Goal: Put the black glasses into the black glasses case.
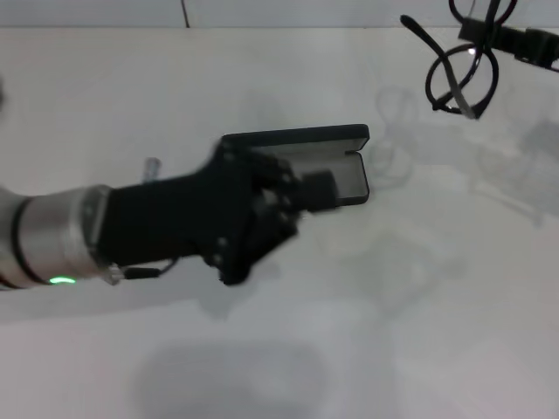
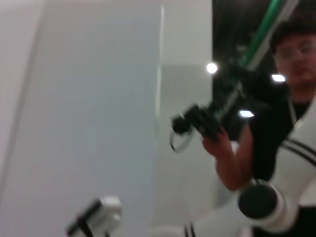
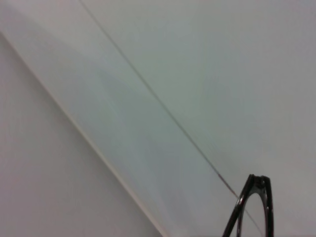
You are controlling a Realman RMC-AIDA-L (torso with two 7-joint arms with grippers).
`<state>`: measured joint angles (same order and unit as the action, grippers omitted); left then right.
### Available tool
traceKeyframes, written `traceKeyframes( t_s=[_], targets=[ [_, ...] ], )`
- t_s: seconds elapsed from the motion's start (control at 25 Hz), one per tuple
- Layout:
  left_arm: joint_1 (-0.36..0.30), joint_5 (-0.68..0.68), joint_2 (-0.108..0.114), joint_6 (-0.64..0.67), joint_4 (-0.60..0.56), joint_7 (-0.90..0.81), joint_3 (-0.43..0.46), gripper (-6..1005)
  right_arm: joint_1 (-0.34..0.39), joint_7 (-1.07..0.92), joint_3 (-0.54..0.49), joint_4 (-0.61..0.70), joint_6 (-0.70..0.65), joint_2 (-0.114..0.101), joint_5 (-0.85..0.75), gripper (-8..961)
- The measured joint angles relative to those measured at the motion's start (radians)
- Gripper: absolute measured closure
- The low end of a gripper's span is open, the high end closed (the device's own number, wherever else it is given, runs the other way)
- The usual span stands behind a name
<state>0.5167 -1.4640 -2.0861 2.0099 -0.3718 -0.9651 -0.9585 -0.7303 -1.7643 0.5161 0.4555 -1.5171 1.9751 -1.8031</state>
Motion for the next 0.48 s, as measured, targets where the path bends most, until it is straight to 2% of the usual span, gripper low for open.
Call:
traceKeyframes(
  t_s=[0.16, 0.28, 0.48],
  targets=[
    [0.056, -0.056, -0.004, -0.076, 0.053, 0.001, 0.0, 990, -0.013, 0.005, 0.006, -0.017, -0.004, 0.007, 0.031, 842],
    [0.082, -0.039, -0.007, -0.136, 0.096, 0.002, 0.0, 990, -0.024, 0.006, 0.02, -0.017, -0.009, 0.023, 0.031, 842],
    [0.117, -0.014, -0.012, -0.196, 0.147, 0.002, 0.001, 989, -0.034, 0.006, 0.048, -0.019, -0.007, 0.036, 0.03, 842]
  ],
)
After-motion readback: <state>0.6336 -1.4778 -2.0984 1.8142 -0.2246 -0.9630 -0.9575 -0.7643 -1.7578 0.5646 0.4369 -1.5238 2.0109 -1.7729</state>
